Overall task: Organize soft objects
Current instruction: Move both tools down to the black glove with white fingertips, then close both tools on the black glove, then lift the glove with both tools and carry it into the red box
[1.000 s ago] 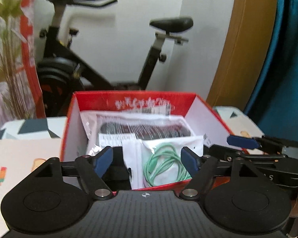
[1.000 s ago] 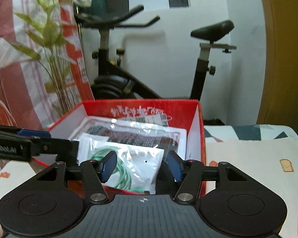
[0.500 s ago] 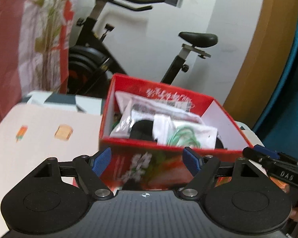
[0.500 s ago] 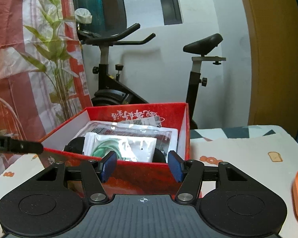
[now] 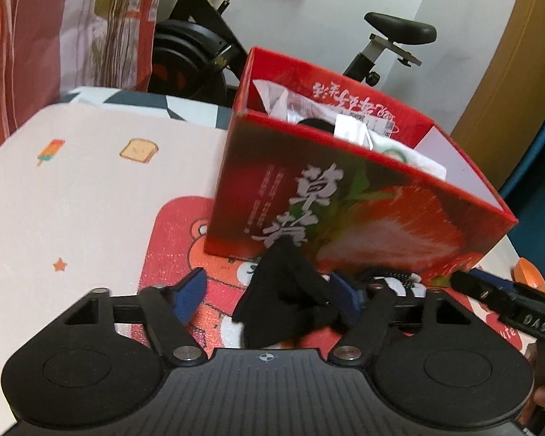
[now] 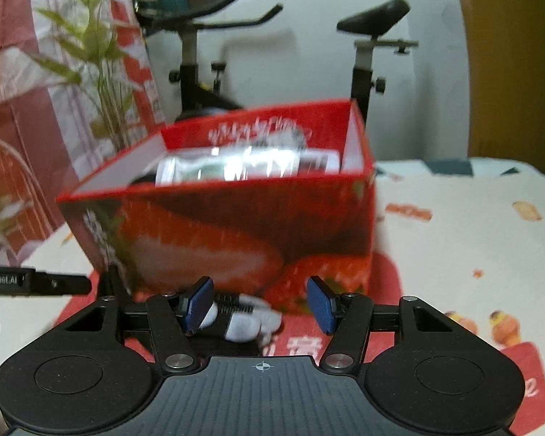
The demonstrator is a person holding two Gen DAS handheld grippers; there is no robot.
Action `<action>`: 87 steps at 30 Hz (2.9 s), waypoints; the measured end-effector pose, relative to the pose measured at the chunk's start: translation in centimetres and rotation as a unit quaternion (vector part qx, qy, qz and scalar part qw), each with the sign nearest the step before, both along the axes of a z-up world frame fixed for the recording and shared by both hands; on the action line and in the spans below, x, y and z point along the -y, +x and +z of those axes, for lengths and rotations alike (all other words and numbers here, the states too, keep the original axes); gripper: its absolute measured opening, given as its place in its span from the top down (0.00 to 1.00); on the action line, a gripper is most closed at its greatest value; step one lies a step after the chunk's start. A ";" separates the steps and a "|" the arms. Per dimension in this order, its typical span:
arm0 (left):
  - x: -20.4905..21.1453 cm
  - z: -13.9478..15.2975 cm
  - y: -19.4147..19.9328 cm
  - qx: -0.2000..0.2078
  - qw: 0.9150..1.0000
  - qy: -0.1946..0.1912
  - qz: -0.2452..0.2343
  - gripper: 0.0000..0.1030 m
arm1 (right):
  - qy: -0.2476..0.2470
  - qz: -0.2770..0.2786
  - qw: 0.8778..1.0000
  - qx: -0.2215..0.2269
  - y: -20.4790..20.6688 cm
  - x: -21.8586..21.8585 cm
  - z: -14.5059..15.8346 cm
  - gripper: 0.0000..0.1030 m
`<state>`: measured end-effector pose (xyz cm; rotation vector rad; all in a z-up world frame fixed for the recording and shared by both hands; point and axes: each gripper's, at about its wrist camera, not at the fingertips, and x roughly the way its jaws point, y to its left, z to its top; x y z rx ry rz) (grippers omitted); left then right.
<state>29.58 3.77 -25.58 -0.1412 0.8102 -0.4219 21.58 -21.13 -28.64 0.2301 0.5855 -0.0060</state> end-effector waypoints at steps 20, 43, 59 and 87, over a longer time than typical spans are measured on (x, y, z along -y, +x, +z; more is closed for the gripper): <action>0.9 -2.7 0.6 -0.021 1.000 -0.003 -0.016 0.33 | 0.012 0.027 0.998 -0.056 3.2 -1.8 -3.8 0.52; 0.6 -2.2 -2.4 -0.031 0.998 -0.032 -0.041 0.85 | 0.072 0.036 0.994 -0.074 0.4 -0.9 -3.0 0.91; 0.3 5.0 -3.9 0.062 0.993 -0.090 -0.053 0.85 | 0.054 0.074 0.995 0.047 -2.5 0.3 4.7 0.92; 4.8 7.0 5.2 0.031 0.995 -0.047 -0.079 0.83 | 0.012 0.042 0.998 0.040 7.0 3.0 8.9 0.92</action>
